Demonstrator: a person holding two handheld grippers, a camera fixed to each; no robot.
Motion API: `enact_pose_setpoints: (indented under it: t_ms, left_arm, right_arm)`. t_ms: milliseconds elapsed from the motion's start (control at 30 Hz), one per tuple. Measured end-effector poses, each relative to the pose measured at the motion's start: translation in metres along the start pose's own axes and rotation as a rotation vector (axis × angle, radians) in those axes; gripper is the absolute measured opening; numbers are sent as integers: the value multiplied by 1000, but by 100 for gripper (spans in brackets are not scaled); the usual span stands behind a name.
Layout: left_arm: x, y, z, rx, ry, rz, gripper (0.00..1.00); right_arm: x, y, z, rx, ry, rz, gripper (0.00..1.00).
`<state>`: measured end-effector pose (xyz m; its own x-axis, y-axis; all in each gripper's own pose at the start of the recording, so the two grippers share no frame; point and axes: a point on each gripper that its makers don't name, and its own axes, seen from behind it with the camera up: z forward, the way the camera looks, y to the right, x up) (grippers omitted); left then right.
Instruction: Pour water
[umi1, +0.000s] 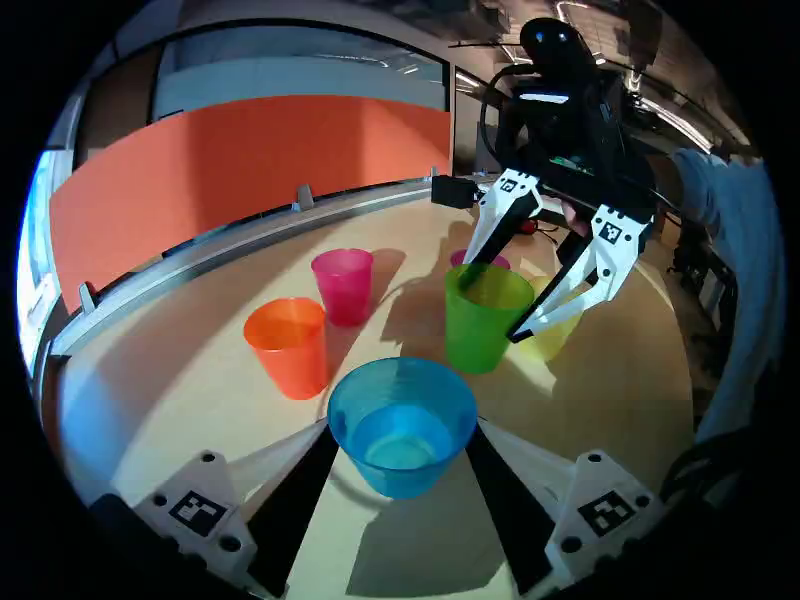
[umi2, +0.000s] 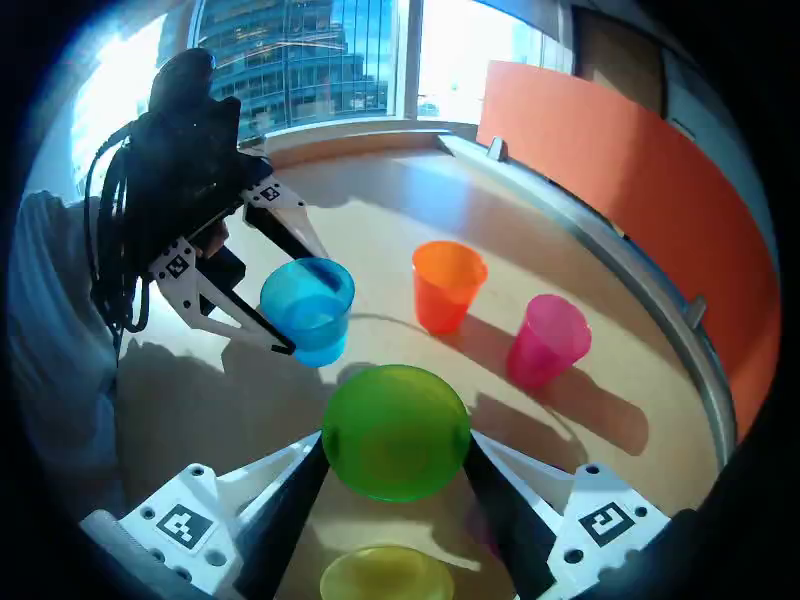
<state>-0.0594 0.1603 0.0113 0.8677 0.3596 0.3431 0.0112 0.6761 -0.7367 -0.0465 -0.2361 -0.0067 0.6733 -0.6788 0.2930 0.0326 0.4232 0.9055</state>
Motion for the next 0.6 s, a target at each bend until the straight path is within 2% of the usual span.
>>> enact_pose_setpoints:
  t_ms: [600]
  left_arm:
    - [62, -6, -36, 65, 130, 17, 86]
  right_arm:
    - [49, 5, -47, -86, 251, 39, 92]
